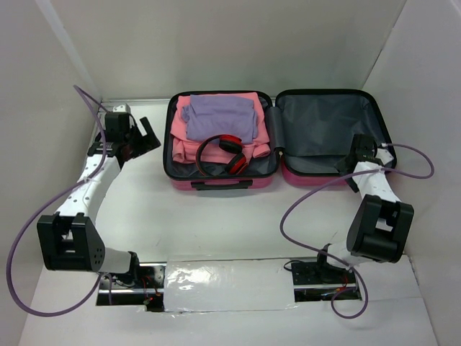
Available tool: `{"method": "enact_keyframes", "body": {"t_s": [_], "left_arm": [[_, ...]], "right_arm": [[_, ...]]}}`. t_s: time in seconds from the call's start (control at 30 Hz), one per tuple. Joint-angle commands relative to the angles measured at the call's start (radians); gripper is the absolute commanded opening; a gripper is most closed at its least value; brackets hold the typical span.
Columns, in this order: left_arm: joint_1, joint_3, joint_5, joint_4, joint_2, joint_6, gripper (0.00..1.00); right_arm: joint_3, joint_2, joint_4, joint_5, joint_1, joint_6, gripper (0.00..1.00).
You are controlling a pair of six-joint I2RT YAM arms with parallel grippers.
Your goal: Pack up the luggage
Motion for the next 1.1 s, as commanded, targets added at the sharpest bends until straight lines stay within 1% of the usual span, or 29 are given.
{"method": "enact_keyframes", "body": {"t_s": [0.0, 0.07, 0.1, 0.13, 0.17, 0.2, 0.23, 0.27, 0.37, 0.43, 0.5, 0.53, 0.57, 0.6, 0.67, 0.7, 0.73, 0.77, 0.83, 0.87, 0.9, 0.93, 0.97, 1.0, 1.07], "left_arm": [[-0.011, 0.004, -0.023, 0.01, 0.025, -0.01, 1.0], [-0.022, 0.004, -0.033, 0.01, 0.055, -0.01, 1.0], [-0.022, 0.004, -0.033, 0.01, 0.055, -0.019, 1.0], [-0.022, 0.004, -0.033, 0.01, 0.066, -0.019, 0.98], [-0.031, 0.004, -0.042, 0.01, 0.066, -0.019, 0.98], [-0.031, 0.004, -0.043, 0.01, 0.077, -0.019, 0.98], [-0.031, -0.005, -0.055, 0.01, 0.077, -0.019, 0.98], [-0.031, -0.005, -0.055, 0.01, 0.087, -0.019, 0.98], [-0.031, -0.005, -0.066, 0.01, 0.123, -0.028, 0.98], [-0.04, 0.004, -0.066, 0.01, 0.146, -0.028, 0.98], [-0.04, 0.004, -0.066, 0.019, 0.16, -0.039, 0.97], [-0.04, 0.004, -0.066, 0.02, 0.16, -0.039, 0.97], [-0.04, 0.004, -0.066, 0.02, 0.175, -0.039, 0.97], [-0.04, 0.004, -0.066, 0.029, 0.187, -0.039, 0.95], [-0.063, -0.007, -0.066, 0.038, 0.187, -0.048, 0.95], [-0.063, -0.017, -0.066, 0.038, 0.187, -0.048, 0.95], [-0.074, -0.017, -0.066, 0.038, 0.187, -0.048, 0.94], [-0.083, -0.027, -0.066, 0.05, 0.187, -0.057, 0.94], [-0.083, -0.04, -0.075, 0.05, 0.187, -0.057, 0.94], [-0.083, -0.041, -0.075, 0.064, 0.187, -0.067, 0.94], [-0.083, -0.054, -0.084, 0.076, 0.177, -0.067, 0.94], [-0.083, -0.054, -0.084, 0.076, 0.177, -0.067, 0.94], [-0.083, -0.054, -0.084, 0.076, 0.177, -0.067, 0.94], [-0.083, -0.063, -0.084, 0.076, 0.177, -0.067, 0.94], [-0.083, -0.074, -0.069, 0.076, 0.167, -0.067, 0.93]], "right_arm": [[0.011, 0.002, 0.105, 0.055, -0.015, -0.025, 0.75], [0.011, 0.011, 0.129, 0.066, -0.015, -0.025, 0.74], [0.011, 0.011, 0.129, 0.066, -0.024, -0.025, 0.72], [0.011, 0.023, 0.129, 0.066, -0.024, -0.025, 0.64], [0.011, 0.023, 0.129, 0.066, -0.024, -0.025, 0.53], [0.011, 0.023, 0.129, 0.066, -0.024, -0.025, 0.41], [0.011, 0.023, 0.129, 0.066, -0.024, -0.034, 0.23], [0.011, 0.023, 0.129, 0.066, -0.024, -0.034, 0.01], [0.037, -0.01, 0.129, 0.054, -0.024, -0.043, 0.0], [0.068, -0.07, 0.129, 0.067, 0.008, -0.077, 0.0], [0.094, -0.148, 0.143, 0.119, 0.088, -0.109, 0.0], [0.105, -0.171, 0.154, 0.138, 0.118, -0.109, 0.0], [0.115, -0.193, 0.173, 0.15, 0.182, -0.139, 0.0], [0.129, -0.211, 0.183, 0.161, 0.218, -0.153, 0.0], [0.16, -0.266, 0.206, 0.185, 0.293, -0.198, 0.0], [0.169, -0.283, 0.215, 0.222, 0.377, -0.198, 0.0], [0.187, -0.3, 0.233, 0.236, 0.422, -0.216, 0.0], [0.188, -0.329, 0.261, 0.247, 0.507, -0.239, 0.0], [0.211, -0.34, 0.285, 0.247, 0.591, -0.258, 0.0], [0.226, -0.352, 0.299, 0.235, 0.631, -0.284, 0.0], [0.226, -0.352, 0.331, 0.213, 0.707, -0.305, 0.0], [0.241, -0.352, 0.351, 0.136, 0.746, -0.334, 0.0], [0.255, -0.333, 0.371, 0.102, 0.787, -0.388, 0.0], [0.255, -0.32, 0.409, 0.072, 0.874, -0.409, 0.0], [0.287, -0.271, 0.453, -0.014, 0.963, -0.468, 0.0]]}}
